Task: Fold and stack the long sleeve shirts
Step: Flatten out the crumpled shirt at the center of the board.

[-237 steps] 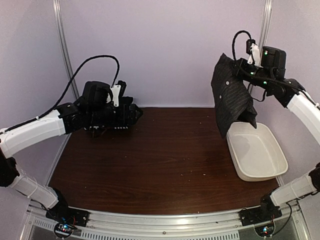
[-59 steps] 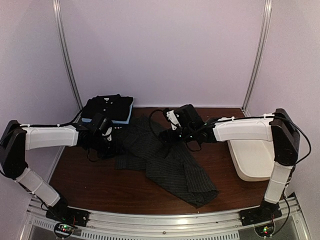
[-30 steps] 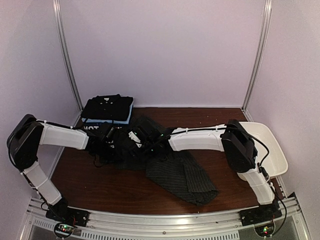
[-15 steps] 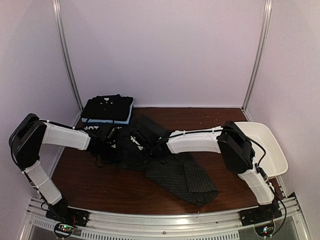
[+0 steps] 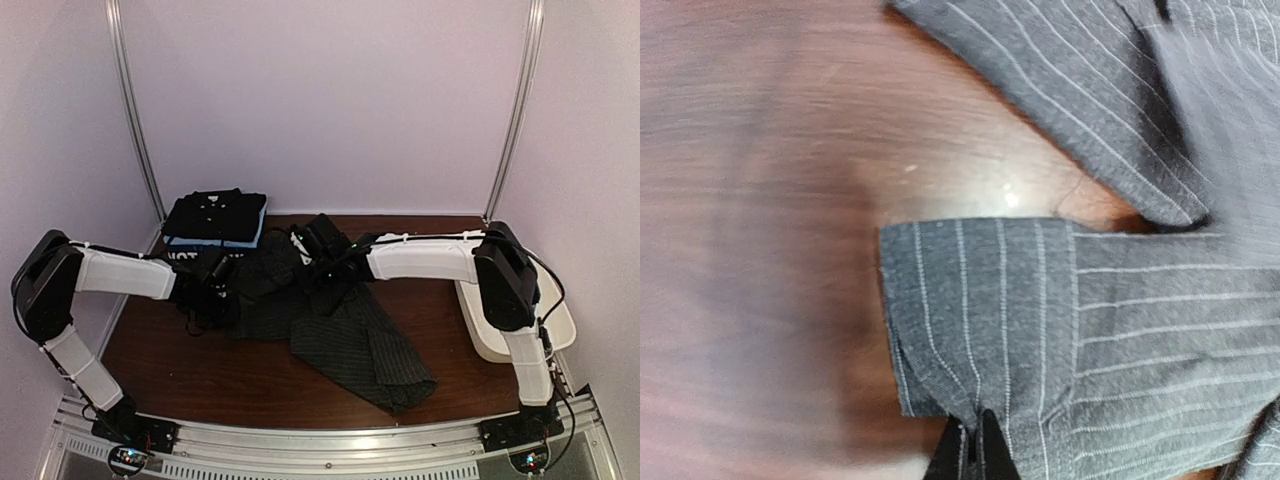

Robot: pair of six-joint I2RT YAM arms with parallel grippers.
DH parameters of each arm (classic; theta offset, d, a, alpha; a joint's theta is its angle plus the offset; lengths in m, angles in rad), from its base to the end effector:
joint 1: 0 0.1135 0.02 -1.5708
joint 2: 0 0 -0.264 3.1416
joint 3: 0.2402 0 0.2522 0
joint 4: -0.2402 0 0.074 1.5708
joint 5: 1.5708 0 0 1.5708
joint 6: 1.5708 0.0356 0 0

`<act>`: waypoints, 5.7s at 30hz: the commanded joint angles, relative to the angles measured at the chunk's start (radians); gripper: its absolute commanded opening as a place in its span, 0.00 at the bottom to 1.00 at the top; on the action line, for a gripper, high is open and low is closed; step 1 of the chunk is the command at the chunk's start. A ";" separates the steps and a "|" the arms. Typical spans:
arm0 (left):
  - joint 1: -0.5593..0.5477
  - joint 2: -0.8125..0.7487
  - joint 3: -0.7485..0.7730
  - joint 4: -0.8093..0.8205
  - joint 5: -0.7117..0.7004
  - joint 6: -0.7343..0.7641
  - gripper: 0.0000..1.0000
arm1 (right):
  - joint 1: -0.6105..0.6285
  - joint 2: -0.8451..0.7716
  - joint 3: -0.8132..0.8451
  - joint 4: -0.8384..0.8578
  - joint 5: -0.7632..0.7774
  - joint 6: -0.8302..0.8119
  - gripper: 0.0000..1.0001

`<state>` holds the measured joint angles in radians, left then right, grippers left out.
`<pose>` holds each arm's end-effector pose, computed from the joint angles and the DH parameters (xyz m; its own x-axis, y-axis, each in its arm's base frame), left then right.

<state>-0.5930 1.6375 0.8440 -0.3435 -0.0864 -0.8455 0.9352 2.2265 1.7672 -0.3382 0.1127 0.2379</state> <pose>0.2490 -0.1641 0.1451 -0.8933 -0.2970 -0.3374 -0.2137 0.9410 -0.2626 0.3022 0.4028 0.1897 -0.5903 -0.4057 -0.6978 -0.6316 0.7704 0.0864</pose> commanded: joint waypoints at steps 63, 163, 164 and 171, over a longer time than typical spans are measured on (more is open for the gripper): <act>0.817 0.013 1.067 -0.619 0.002 0.449 0.00 | -0.944 -0.338 0.059 -0.066 0.053 -0.040 0.00; -0.346 0.149 0.316 -0.300 0.456 0.200 0.57 | -0.078 -0.848 -0.733 -0.391 0.019 0.346 0.74; -0.354 0.126 0.289 -0.297 0.458 0.202 0.57 | -0.057 -0.839 -0.735 -0.377 0.015 0.357 0.74; -0.385 -0.001 0.126 -0.288 0.477 0.235 0.58 | 0.069 -0.755 -0.759 -0.251 -0.043 0.435 0.74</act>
<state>-0.9668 1.6909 1.0298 -0.6502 0.3565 -0.6472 0.9577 1.4220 1.0142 -0.6758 0.1070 0.6159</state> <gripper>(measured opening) 0.578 0.738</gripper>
